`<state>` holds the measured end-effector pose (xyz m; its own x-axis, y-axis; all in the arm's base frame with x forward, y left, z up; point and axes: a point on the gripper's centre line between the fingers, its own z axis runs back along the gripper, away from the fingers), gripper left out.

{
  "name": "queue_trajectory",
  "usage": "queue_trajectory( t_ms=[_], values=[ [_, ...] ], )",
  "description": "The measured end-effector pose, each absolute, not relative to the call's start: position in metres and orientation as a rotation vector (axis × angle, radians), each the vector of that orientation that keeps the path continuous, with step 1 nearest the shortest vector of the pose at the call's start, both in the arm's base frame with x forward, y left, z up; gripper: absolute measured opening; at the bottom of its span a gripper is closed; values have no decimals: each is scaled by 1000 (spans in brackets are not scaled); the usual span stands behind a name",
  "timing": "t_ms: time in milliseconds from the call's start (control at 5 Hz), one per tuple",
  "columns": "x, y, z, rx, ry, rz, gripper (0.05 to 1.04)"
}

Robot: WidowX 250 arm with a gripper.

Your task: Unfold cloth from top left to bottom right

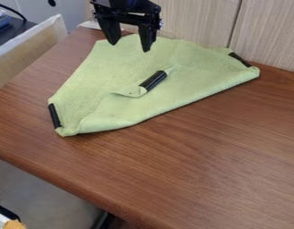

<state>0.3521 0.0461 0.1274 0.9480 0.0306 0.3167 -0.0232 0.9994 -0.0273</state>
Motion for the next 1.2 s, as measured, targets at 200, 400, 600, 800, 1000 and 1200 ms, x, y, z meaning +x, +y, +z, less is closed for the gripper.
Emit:
queue_trajectory(
  t_ms=[200,400,600,800,1000,1200],
  values=[
    [351,46,115,-27,-288,29,998],
    [356,42,100,-9,-269,18,998],
    [359,40,87,8,-257,8,998],
    [361,36,77,12,-243,-3,998],
    [360,35,60,24,-198,-8,998],
    [359,33,54,17,-182,-21,946]
  ],
)
